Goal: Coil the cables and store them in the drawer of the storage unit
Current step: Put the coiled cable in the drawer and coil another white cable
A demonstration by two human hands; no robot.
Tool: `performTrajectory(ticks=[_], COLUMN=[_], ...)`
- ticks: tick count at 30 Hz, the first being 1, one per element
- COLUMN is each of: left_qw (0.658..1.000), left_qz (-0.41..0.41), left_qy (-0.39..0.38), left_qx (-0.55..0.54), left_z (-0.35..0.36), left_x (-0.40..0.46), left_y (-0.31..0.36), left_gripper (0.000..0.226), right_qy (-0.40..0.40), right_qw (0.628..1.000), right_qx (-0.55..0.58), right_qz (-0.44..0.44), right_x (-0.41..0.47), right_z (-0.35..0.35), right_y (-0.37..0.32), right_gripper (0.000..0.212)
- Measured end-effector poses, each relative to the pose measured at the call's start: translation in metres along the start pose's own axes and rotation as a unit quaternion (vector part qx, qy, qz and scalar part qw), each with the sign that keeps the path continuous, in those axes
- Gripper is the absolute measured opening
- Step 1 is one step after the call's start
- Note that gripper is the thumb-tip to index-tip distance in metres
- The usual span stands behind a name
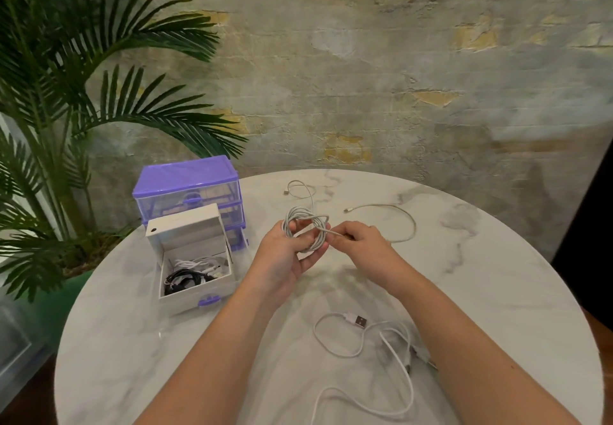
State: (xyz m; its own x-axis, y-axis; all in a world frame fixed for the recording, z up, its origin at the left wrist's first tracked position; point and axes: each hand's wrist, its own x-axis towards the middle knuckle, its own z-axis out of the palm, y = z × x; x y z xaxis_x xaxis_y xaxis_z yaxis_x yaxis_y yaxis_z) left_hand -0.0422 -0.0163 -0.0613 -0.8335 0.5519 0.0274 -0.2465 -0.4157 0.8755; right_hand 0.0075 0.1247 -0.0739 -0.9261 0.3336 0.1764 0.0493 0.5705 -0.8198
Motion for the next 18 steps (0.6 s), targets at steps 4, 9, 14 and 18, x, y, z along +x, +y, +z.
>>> performTrajectory(ticks=[4,9,14,18], left_qw=[0.998,0.997,0.992,0.995], left_qz=[-0.035,-0.062,-0.034,-0.035], left_qy=[0.002,0.042,0.036,0.058], left_qx=[-0.043,-0.016,-0.113,-0.068], left_z=[0.000,-0.005,-0.006,-0.009], left_x=[-0.003,0.003,0.006,0.006], left_y=[0.005,0.005,0.005,0.005], left_gripper=[0.021,0.029,0.035,0.037], right_qy=[-0.029,-0.069,-0.081,-0.055], right_qw=[0.995,0.995,0.996,0.997], right_qx=[0.091,0.078,0.046,0.045], right_qz=[0.007,0.002,-0.014,-0.020], right_x=[-0.001,-0.002,-0.004,-0.008], right_z=[-0.007,-0.011,-0.011,-0.012], right_y=[-0.001,-0.001,-0.003,-0.001], right_gripper=[0.015,0.011,0.013,0.011])
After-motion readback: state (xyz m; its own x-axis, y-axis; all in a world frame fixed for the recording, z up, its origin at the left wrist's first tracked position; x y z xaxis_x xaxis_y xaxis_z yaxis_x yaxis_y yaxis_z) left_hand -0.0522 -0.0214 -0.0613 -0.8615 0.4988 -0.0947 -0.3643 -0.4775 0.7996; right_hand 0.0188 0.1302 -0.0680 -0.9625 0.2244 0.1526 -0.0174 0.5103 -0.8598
